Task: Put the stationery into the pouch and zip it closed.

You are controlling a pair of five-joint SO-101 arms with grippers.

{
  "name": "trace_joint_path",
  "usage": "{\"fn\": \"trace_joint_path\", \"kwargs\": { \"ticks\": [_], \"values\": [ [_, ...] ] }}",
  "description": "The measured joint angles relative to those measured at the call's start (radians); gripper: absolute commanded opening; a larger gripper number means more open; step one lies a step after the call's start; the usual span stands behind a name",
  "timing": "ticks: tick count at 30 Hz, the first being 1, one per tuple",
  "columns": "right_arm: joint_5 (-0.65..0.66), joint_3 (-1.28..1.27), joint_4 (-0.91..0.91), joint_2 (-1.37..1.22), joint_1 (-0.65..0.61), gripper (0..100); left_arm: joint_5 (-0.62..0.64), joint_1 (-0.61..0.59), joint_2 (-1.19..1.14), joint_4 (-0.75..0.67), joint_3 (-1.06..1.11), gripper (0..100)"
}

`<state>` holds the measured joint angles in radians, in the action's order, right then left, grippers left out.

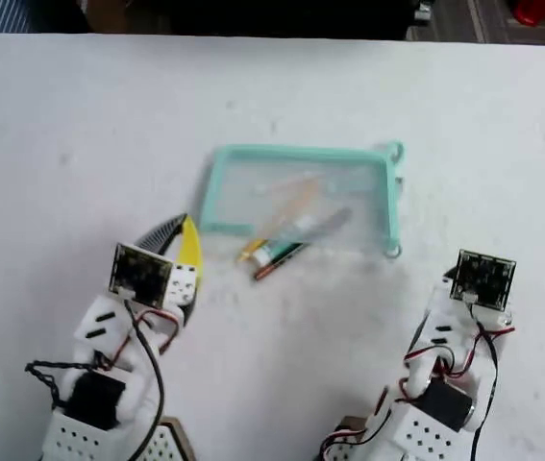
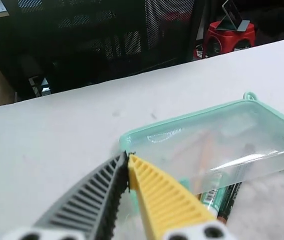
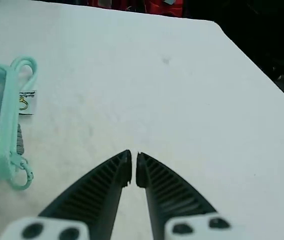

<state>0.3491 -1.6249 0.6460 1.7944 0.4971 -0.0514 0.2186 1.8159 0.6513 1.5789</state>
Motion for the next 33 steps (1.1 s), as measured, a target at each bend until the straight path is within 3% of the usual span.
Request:
{"fn": "trace_joint_path", "kwargs": {
  "ticks": [3, 8, 17, 23, 33],
  "values": [
    [0.021, 0.112, 0.032, 0.000, -0.052, 2.0, 0.000, 0.000, 0.000, 0.000, 0.000, 2],
    [0.098, 0.391, 0.147, -0.020, -0.249, 1.9, -0.074, 0.000, 0.000, -0.023, 0.037, 2],
    [0.034, 0.867, 0.322, -0.555, -0.381, 1.7, -0.089, 0.000, 0.000, -0.072, 0.066, 2],
    [-0.055, 1.048, 0.425, -0.921, -0.384, 1.8, -0.089, 0.000, 0.000, -0.072, 0.066, 2],
    [-0.052, 1.060, 0.242, -1.290, -0.258, 1.7, -0.089, 0.000, 0.000, -0.072, 0.066, 2]
  ]
}}
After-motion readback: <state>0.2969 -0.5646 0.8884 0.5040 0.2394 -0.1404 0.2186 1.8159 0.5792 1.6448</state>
